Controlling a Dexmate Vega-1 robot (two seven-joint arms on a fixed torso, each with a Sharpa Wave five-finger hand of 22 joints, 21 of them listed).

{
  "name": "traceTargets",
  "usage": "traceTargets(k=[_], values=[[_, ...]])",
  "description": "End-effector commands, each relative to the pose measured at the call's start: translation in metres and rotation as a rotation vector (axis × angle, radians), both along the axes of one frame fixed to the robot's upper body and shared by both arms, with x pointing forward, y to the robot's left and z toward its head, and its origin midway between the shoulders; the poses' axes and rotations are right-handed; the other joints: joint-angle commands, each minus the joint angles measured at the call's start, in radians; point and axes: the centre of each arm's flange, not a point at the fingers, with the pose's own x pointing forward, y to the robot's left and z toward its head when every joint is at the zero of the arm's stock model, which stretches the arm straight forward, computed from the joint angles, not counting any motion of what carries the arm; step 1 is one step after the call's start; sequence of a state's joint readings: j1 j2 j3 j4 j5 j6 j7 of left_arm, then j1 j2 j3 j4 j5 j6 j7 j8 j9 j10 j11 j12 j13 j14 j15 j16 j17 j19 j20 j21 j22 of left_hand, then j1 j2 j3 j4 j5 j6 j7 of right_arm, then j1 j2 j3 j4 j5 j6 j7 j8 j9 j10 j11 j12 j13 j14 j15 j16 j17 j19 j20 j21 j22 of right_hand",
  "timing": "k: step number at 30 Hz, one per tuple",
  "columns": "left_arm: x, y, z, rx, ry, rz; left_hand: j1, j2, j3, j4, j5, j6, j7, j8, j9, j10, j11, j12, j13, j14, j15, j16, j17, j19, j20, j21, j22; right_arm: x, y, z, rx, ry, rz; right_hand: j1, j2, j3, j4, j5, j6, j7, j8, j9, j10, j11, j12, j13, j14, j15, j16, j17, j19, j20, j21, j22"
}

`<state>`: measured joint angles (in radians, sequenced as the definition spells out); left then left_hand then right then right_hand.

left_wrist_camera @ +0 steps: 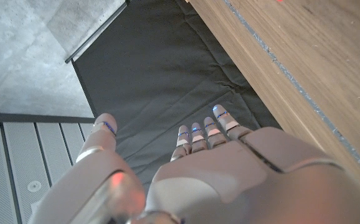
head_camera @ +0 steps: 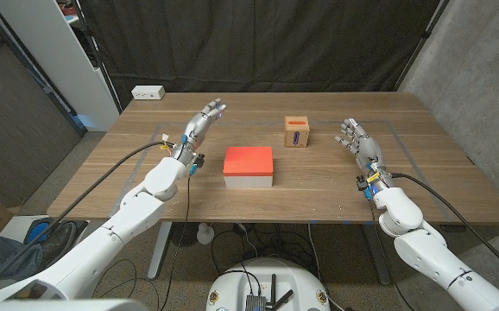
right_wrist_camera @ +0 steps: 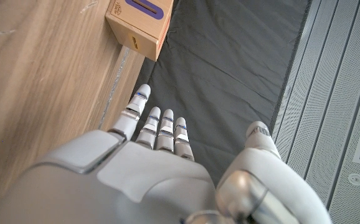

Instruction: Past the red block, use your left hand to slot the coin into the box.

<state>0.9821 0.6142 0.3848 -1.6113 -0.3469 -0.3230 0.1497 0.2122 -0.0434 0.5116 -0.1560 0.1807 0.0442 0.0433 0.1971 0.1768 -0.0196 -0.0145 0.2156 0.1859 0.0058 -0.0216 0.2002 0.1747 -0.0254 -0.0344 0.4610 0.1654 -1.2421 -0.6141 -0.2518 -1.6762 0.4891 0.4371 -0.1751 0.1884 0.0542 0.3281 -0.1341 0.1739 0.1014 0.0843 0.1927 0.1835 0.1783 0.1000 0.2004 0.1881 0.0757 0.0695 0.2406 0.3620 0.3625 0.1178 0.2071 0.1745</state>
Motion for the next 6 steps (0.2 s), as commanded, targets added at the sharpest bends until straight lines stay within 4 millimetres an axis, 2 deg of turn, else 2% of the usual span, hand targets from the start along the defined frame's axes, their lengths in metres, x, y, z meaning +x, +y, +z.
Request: traceTargets(k=[1,6], values=[[-0.0011,0.0106,-0.0215,-0.104,0.022,-0.026,-0.005,0.0,-0.005,-0.003,-0.004,0.017,0.002,0.008,-0.001,0.012,0.001,0.005,0.0,0.012,-0.004,0.006,0.002,0.011,-0.056,-0.002,0.004,0.0048,0.0036,-0.0073,0.002,0.009,0.022,0.001,0.012,0.004,-0.007,0.005,0.005,-0.003,0.004,0.002,0.009,0.003,0.004,0.006,0.008,-0.002,0.004,0.0,0.005,0.004,0.0,0.005],[-0.0022,0.0123,-0.0254,-0.107,0.03,-0.033,-0.004,0.001,-0.004,-0.003,-0.003,0.021,0.002,0.007,-0.001,0.017,0.002,0.006,0.0,0.017,-0.003,0.006,0.002,0.013,-0.055,-0.005,0.004,0.0061,0.0074,-0.0076,0.002,0.013,0.028,0.001,0.012,0.004,-0.007,0.005,0.005,-0.003,0.004,0.002,0.009,0.003,0.004,0.006,0.008,-0.002,0.004,0.0,0.005,0.004,0.0,0.005]])
